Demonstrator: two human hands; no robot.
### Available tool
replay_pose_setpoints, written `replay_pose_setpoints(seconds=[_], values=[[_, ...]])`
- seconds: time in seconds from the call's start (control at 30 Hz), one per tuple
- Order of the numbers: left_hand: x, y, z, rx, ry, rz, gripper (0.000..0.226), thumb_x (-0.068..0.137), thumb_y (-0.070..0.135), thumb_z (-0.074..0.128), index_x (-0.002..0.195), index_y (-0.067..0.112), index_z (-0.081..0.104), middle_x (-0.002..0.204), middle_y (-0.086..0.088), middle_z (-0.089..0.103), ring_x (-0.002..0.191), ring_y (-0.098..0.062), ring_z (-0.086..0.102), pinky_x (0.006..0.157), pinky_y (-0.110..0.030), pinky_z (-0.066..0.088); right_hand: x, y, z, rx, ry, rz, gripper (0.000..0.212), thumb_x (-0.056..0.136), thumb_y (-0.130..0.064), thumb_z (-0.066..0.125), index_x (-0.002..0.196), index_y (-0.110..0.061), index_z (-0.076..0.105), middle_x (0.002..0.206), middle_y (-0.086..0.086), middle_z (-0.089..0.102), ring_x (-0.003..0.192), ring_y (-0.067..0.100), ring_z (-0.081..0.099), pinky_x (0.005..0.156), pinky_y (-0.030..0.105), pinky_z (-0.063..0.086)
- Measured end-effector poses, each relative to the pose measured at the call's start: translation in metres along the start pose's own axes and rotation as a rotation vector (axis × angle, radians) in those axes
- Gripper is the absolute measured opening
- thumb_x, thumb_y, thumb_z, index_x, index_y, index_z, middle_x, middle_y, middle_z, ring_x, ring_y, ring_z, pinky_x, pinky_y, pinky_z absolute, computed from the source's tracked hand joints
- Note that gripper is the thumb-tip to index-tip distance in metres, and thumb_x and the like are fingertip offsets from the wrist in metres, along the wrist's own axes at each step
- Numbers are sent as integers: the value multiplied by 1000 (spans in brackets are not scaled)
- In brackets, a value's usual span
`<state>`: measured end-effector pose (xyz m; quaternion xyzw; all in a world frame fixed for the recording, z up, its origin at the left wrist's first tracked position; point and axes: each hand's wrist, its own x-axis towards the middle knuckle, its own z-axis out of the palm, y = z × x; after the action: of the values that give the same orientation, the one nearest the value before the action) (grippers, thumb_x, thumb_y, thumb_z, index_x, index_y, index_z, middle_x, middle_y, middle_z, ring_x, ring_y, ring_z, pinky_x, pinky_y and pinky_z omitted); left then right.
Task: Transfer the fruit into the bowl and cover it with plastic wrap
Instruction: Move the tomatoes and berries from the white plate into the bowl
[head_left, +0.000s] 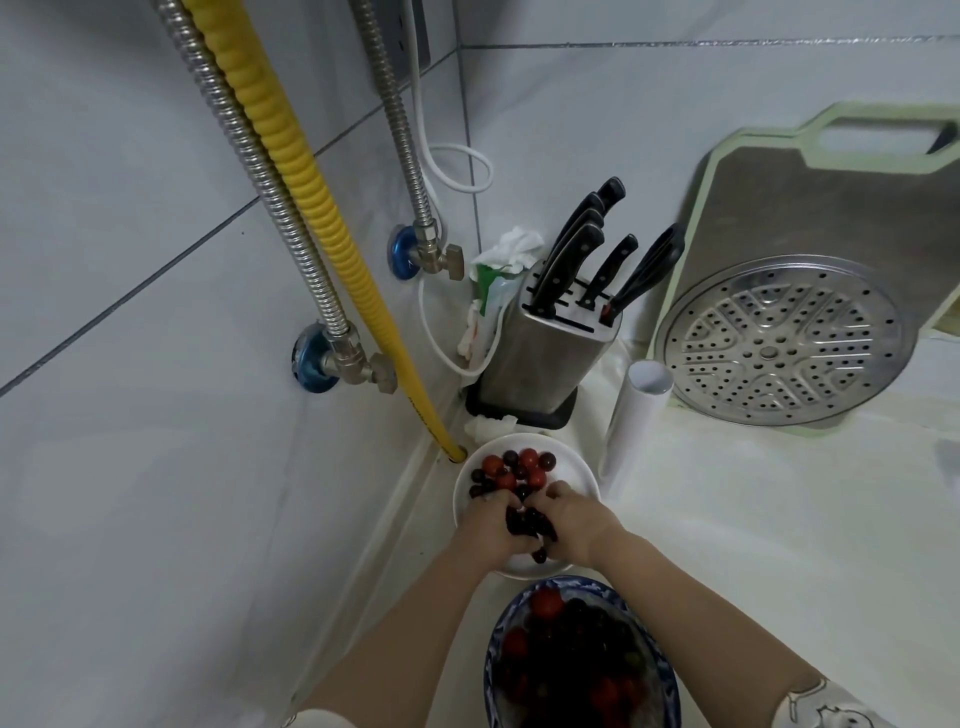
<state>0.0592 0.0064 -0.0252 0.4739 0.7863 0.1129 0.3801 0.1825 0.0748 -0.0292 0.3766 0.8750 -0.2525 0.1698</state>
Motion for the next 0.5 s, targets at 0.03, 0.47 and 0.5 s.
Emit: replay_pose_setpoints(seconds=[0.03,0.47,0.5], values=[[-1,0,0,-43,-6,-12,55,76,24,77,123,10,51,128,-8,56,116,-22,54,97,-29,43,-1,0,1,21,5,3,63,83,-25,61,140,-29,32,132,9,36,111,29,53,98,36,46],[-11,-1,1,-539,4,-29,25,85,3,66,107,9,56,95,-4,58,80,-17,63,72,-26,58,-18,-2,0,626,199,51,15,82,-7,62,87,-21,62,77,-5,58,72,12,56,76,28,50],[-13,-1,-1,-572,1,-17,24,84,3,66,104,11,56,92,-3,59,75,-14,63,68,-24,58,-22,-3,-2,682,205,68,18,81,-5,63,84,-22,62,72,-5,58,64,10,56,69,26,51]])
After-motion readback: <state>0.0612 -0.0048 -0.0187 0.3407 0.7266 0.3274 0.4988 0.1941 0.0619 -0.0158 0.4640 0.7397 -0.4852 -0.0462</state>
